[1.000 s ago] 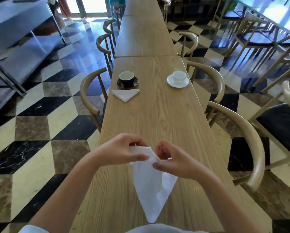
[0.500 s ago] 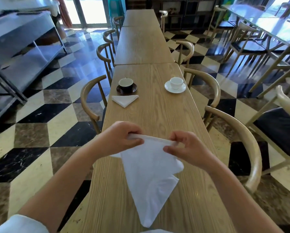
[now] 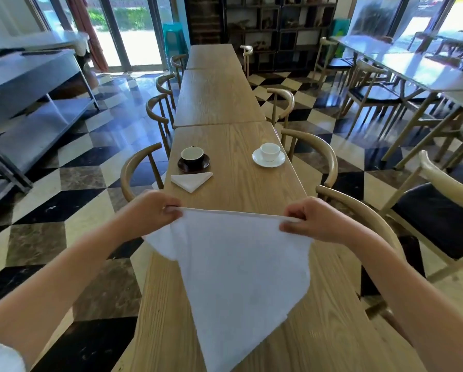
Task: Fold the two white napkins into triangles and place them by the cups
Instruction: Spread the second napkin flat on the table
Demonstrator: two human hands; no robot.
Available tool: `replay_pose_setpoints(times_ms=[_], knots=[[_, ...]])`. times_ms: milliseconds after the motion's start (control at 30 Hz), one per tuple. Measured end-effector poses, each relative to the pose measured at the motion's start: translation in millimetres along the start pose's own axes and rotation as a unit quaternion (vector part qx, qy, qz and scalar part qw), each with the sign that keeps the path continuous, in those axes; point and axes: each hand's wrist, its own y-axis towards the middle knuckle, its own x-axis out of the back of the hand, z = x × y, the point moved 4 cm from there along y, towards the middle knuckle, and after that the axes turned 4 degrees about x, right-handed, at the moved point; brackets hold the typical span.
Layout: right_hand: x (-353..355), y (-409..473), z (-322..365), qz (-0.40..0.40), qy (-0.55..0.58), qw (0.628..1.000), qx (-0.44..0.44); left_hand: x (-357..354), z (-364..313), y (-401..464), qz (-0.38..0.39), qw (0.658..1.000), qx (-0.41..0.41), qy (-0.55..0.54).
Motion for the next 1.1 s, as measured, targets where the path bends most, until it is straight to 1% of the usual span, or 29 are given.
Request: replay_pose_setpoints(times_ms=[67, 133, 200, 267, 333, 400, 467, 533, 600, 700, 767, 833, 933, 1000, 1100], knots=[[7.6, 15.0, -8.5, -0.058, -0.04, 0.997, -0.006, -7.9, 13.6, 11.4, 0.017, 1.0, 0.024, 0.004], [14.1, 33.3, -12.9, -0.099, -0.08, 0.992, -0.024, -14.8, 28.4, 25.6, 0.023, 0.998, 0.05, -0.002], [22.3, 49.3, -13.3, -0.125, -0.128, 0.983, -0.043, -12.5, 40.8, 44.0, -0.013, 0.997, 0.072, -0.019], [35.8, 60.0, -8.3, -0.177, -0.182, 0.967, -0.035, 0.8, 47.9, 64.7, -0.079, 0.993, 0.089, -0.014], [55.7, 65.2, -0.3, -0.26, -0.22, 0.94, -0.004, 22.5, 45.3, 81.9, -0.158, 0.984, 0.081, 0.022], [80.3, 68.0, 5.8, -0.341, -0.254, 0.905, 0.01, 49.5, 32.1, 91.1, -0.253, 0.965, 0.026, 0.055], [102.8, 68.3, 9.2, -0.405, -0.272, 0.873, 0.015, 75.4, 13.4, 89.3, -0.351, 0.933, -0.027, 0.081], [117.8, 63.8, 9.1, -0.445, -0.267, 0.854, 0.029, 90.6, 0.5, 82.4, -0.417, 0.906, -0.031, 0.068], [118.6, 54.9, 3.5, -0.454, -0.272, 0.848, 0.042, 89.0, -5.3, 72.7, -0.443, 0.894, -0.034, 0.054], [96.9, 37.6, -17.4, -0.431, -0.299, 0.85, 0.045, 58.2, -4.7, 51.5, -0.417, 0.906, -0.054, 0.049], [70.9, 24.6, -37.1, -0.399, -0.304, 0.864, 0.042, 24.9, -4.0, 32.2, -0.387, 0.916, -0.076, 0.069], [37.7, 10.9, -58.2, -0.356, -0.308, 0.881, 0.043, -13.6, -5.3, 10.2, -0.345, 0.932, -0.089, 0.06], [-19.1, -12.6, -94.8, -0.31, -0.332, 0.889, 0.056, -74.5, -9.8, -22.6, -0.286, 0.955, -0.072, 0.027], [-59.2, -30.6, -120.7, -0.294, -0.338, 0.892, 0.061, -115.2, -12.7, -41.1, -0.234, 0.971, -0.053, 0.009], [-118.6, -58.7, -158.9, -0.247, -0.331, 0.909, 0.049, -174.0, -14.9, -67.1, -0.159, 0.987, -0.031, -0.021]])
